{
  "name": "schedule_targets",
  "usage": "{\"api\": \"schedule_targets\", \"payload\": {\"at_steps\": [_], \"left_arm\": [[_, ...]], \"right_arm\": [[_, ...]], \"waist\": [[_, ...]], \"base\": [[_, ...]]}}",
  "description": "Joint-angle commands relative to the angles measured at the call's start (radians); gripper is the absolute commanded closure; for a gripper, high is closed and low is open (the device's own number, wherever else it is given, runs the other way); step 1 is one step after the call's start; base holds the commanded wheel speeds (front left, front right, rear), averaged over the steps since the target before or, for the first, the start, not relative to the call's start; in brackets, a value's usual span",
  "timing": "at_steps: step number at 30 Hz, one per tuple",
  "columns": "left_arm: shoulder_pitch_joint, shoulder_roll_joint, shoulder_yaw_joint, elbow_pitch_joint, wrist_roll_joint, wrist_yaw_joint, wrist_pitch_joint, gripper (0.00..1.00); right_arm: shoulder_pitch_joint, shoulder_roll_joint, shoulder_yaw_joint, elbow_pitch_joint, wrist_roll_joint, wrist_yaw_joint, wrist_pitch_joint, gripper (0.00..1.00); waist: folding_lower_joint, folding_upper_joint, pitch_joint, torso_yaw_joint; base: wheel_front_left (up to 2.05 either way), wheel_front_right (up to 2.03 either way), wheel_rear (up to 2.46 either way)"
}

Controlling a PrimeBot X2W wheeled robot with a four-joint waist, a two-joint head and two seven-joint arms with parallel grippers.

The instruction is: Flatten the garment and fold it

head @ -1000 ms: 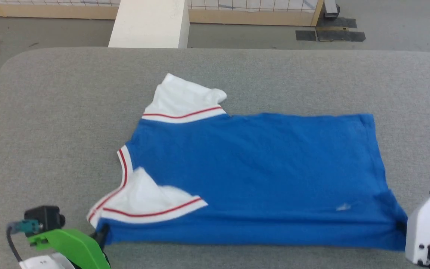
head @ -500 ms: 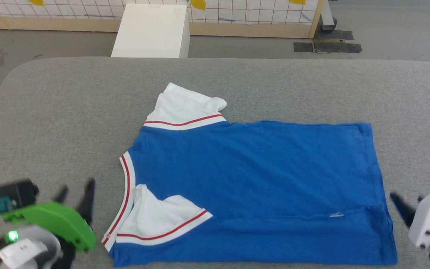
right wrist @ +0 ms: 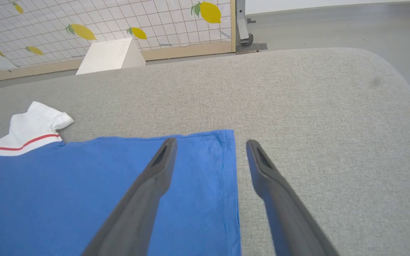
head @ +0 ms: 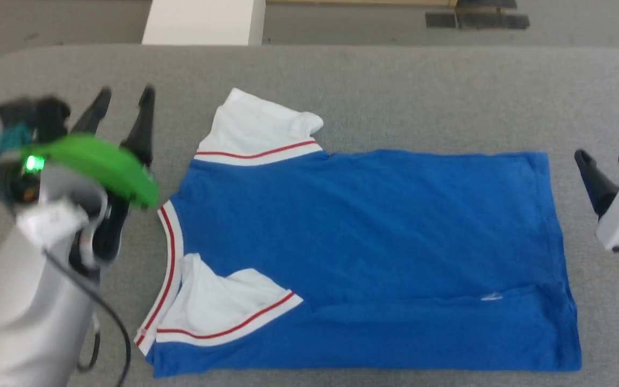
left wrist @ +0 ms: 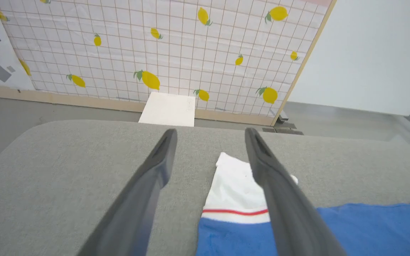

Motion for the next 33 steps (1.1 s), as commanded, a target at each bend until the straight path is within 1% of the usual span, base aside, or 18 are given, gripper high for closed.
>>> {"api": "schedule_targets", "payload": {"at_steps": [1,4,6,10,13,16,18,22,24,26,29,33], "left_arm": [[-0.085,-0.019,-0.016,0.052,0.010,-0.022,0.018,0.00],[-0.240,-0.046,-0.048,0.176,0.016,-0.061,0.067,0.00],[-0.340,-0.059,-0.067,0.257,0.020,-0.080,0.116,0.00],[-0.509,-0.075,-0.113,0.408,0.019,-0.104,0.284,0.00],[-0.599,-0.087,-0.156,0.490,0.023,-0.103,0.438,0.00],[-0.655,-0.092,-0.202,0.545,0.034,-0.090,0.595,0.00],[-0.671,-0.094,-0.228,0.566,0.043,-0.078,0.680,0.00],[-0.672,-0.086,-0.259,0.579,0.049,-0.065,0.779,0.00],[-0.656,-0.085,-0.260,0.573,0.038,-0.066,0.802,0.99],[-0.636,-0.088,-0.251,0.559,0.014,-0.075,0.805,1.00],[-0.613,-0.080,-0.235,0.523,0.004,-0.088,0.747,1.00],[-0.580,-0.065,-0.176,0.456,-0.022,-0.108,0.595,1.00]], "right_arm": [[-0.039,-0.006,0.009,0.005,-0.009,-0.002,-0.002,0.00],[-0.094,-0.009,0.025,0.008,-0.017,-0.002,0.003,0.00],[-0.130,-0.009,0.039,0.011,-0.019,-0.002,0.004,0.00],[-0.187,-0.013,0.064,0.021,-0.025,-0.002,0.004,0.00],[-0.213,-0.014,0.075,0.028,-0.029,-0.002,0.000,0.00],[-0.225,-0.016,0.077,0.032,-0.030,-0.002,-0.006,0.00],[-0.227,-0.017,0.076,0.032,-0.030,-0.002,-0.011,0.00],[-0.229,-0.017,0.073,0.034,-0.029,-0.002,-0.019,0.00],[-0.228,-0.017,0.070,0.036,-0.030,-0.002,-0.023,0.00],[-0.225,-0.019,0.065,0.038,-0.031,-0.002,-0.025,0.00],[-0.222,-0.024,0.056,0.043,-0.034,-0.002,-0.026,0.00],[-0.224,-0.038,0.045,0.049,-0.040,-0.002,-0.021,0.00]], "waist": [[0.0000,-0.0001,0.095,-0.006],[0.0000,-0.0001,0.163,-0.017],[0.0000,-0.0001,0.211,-0.031],[0.0000,-0.0001,0.288,-0.059],[0.0000,-0.0001,0.332,-0.076],[0.0000,-0.0001,0.358,-0.085],[0.0000,-0.0001,0.369,-0.088],[0.0000,-0.0001,0.381,-0.091],[0.0000,-0.0001,0.383,-0.090],[0.0000,-0.0001,0.381,-0.085],[0.0000,-0.0001,0.371,-0.075],[0.0000,-0.0001,0.345,-0.063]], "base": [[0.00,0.00,0.00],[0.00,0.00,0.00],[0.00,0.00,0.00],[0.00,0.00,0.00],[0.00,0.00,0.00],[0.00,0.00,0.00],[0.00,0.00,0.00],[0.00,0.00,0.00],[0.00,0.00,0.00],[0.00,0.00,0.00],[0.00,0.00,0.00],[0.00,0.00,0.00]]}}
